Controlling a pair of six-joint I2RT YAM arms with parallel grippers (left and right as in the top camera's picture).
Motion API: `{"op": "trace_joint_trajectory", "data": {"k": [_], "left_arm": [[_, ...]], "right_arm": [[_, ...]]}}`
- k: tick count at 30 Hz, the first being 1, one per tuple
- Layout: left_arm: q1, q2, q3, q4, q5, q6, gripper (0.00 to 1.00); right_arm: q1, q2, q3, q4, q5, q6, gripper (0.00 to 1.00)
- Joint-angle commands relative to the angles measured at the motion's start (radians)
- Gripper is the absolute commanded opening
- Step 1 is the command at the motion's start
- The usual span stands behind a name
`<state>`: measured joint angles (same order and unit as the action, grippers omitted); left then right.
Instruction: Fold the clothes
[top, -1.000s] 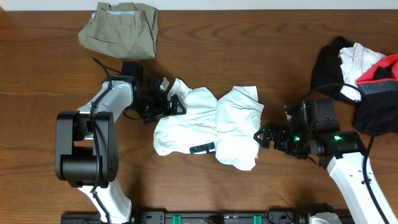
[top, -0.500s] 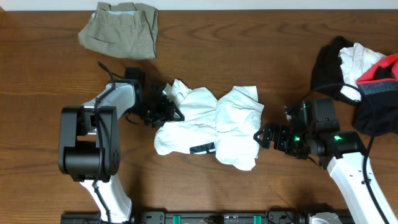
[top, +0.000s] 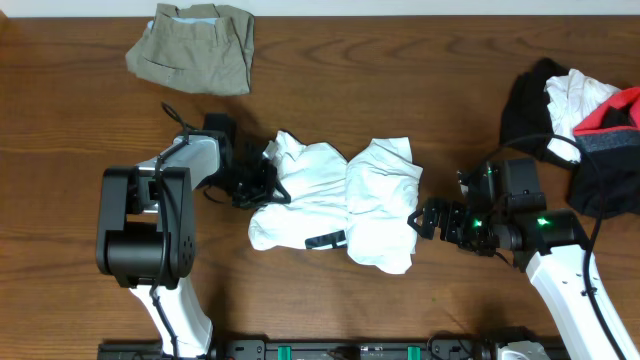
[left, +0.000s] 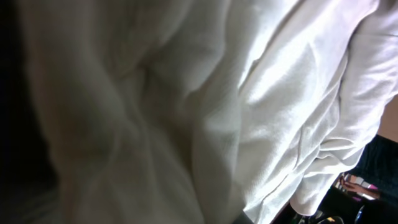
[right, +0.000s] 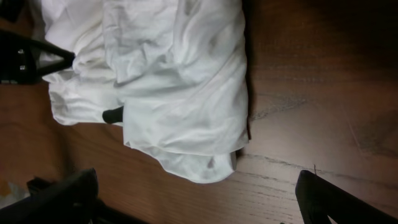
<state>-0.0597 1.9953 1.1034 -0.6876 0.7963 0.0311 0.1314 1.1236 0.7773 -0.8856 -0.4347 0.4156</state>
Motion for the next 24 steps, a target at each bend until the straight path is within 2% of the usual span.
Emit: {"op": "trace_joint_trajectory", "data": {"k": [1,10,24], "left_arm": [[-0.002,-0.045,-0.019,-0.030,-0.171,-0.080,0.06],[-0.001,-0.220,-0.019,-0.152,-0.513,-0.248,0.06],[0.035,-0.352,0.003,-0.308,-0.521,-0.314,0.06]], "right_arm": [[-0.006,-0.005,0.013,0.000,-0.001,-0.013,0.99],[-0.006,-0.005,0.013,0.011,0.016,-0.013,0.99],[0.058,-0.005,0.013,0.056,0.016,-0.020,0.99]]}}
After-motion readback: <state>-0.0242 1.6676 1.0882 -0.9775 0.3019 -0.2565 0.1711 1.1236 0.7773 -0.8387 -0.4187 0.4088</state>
